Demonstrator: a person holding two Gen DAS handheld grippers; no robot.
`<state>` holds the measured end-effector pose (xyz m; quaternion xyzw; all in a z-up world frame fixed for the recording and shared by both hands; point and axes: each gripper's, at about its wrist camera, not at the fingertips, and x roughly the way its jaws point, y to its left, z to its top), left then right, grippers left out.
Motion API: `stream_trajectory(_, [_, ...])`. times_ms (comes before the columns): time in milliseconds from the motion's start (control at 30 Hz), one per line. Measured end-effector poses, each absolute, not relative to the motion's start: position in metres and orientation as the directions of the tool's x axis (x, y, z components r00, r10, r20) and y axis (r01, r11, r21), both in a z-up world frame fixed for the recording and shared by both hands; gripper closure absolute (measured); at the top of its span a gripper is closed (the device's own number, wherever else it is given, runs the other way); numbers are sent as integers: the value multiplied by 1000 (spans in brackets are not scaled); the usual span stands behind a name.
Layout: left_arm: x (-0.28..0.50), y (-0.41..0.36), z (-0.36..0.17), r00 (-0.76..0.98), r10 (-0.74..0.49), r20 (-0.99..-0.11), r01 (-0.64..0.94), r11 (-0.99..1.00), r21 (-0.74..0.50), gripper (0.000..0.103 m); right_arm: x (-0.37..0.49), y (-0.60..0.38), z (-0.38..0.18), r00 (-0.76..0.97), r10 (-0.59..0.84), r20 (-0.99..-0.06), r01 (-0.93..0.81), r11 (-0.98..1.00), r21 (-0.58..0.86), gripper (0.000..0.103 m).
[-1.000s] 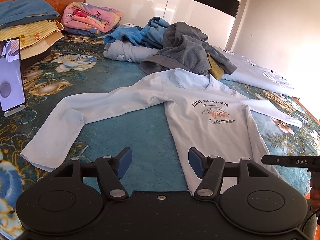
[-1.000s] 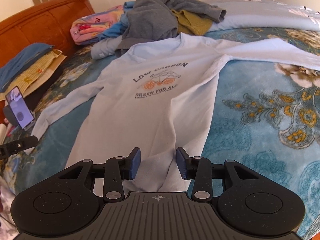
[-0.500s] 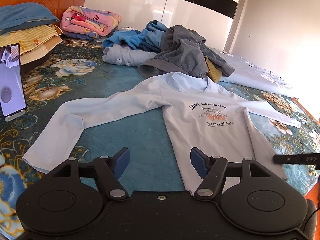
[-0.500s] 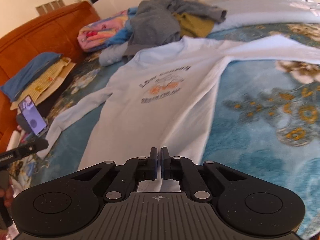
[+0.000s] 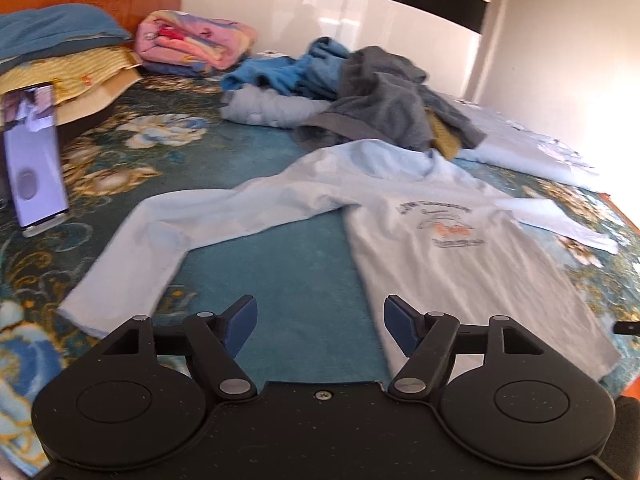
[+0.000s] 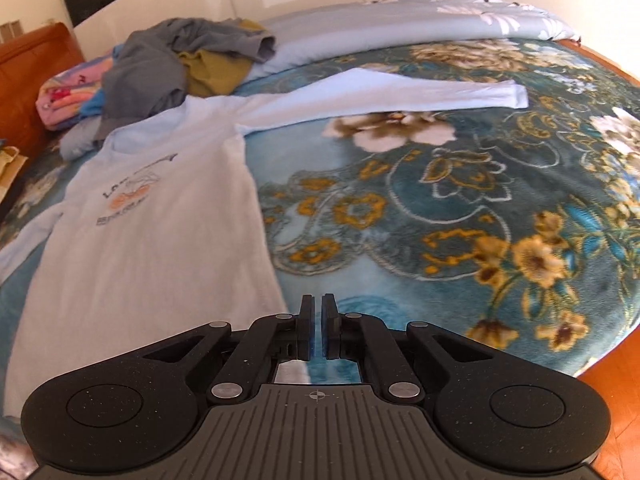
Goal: Fold clothes
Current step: 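Grasp the sleeve near the left gripper and fold it across the body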
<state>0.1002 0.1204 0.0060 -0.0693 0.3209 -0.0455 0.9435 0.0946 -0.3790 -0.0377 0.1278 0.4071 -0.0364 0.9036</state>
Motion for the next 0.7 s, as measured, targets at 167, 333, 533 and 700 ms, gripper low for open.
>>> stream_trajectory(167, [95,173,-1,804,56,-592,-162,979,-128,28,101,-380,-24,688,7,-725,181,967,182,100])
stream_trajectory(333, [99,225,-24,756,189,-627,-363,918,-161,28,104,-368,-27,679,12,-734,166,971,169,96])
stream_trajectory(533, [110,232,-43,743,208,-636,-415,889,-194,29,111,-361,-30,656,6,-755,184,969,168,92])
stream_trajectory(700, [124,210,-49,749,228,-622,-448,866,-222,46,117,-356,-25,655,0,-755,180,971,156,89])
